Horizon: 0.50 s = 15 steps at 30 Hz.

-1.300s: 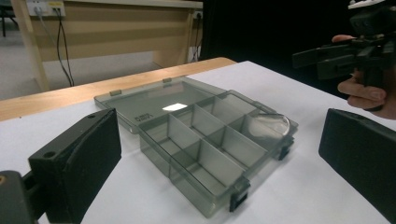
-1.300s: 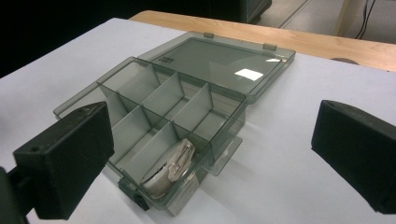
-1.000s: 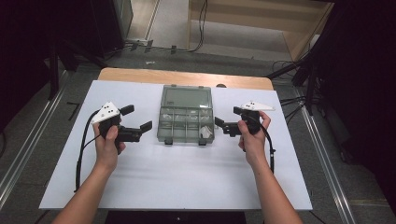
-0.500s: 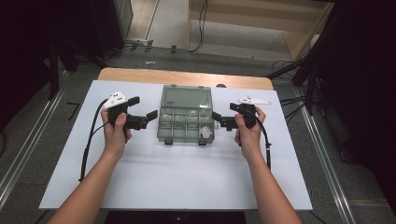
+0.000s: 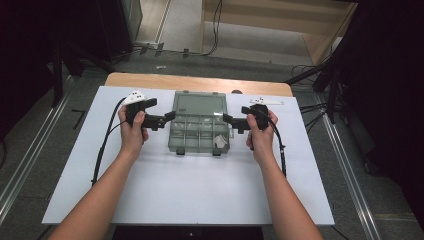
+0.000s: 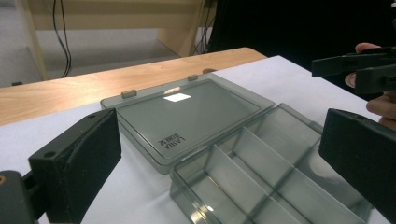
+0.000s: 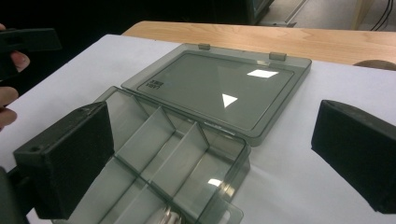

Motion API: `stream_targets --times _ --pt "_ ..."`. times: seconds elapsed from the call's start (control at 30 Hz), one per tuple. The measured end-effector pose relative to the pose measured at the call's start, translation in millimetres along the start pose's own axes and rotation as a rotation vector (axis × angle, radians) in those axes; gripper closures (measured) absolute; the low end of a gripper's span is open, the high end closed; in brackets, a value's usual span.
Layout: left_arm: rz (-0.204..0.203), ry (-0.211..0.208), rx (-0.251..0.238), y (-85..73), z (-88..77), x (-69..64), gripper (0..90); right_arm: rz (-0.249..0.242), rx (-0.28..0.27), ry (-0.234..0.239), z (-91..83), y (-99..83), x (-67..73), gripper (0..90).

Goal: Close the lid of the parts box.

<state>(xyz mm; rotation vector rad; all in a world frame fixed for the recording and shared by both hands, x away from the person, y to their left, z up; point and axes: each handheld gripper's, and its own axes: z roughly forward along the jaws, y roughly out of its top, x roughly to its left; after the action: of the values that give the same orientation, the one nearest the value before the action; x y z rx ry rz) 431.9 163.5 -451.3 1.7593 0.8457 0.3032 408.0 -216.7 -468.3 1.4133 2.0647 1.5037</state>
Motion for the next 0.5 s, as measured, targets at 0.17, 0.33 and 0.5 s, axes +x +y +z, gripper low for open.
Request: stream_targets --times 0.17,0.33,0.5 --pt "-0.03 0.014 0.02 2.1 10.0 9.9 3.8 0.016 0.018 -0.001 10.4 2.8 -5.0 0.0" --pt "-0.067 0.022 0.048 1.7 21.0 20.1 3.9 0.05 0.026 0.012 18.6 5.9 -11.5 0.0" --pt "-0.105 0.015 0.073 1.8 32.7 24.7 4.7 0.062 0.042 0.017 27.1 8.1 -15.3 0.0"
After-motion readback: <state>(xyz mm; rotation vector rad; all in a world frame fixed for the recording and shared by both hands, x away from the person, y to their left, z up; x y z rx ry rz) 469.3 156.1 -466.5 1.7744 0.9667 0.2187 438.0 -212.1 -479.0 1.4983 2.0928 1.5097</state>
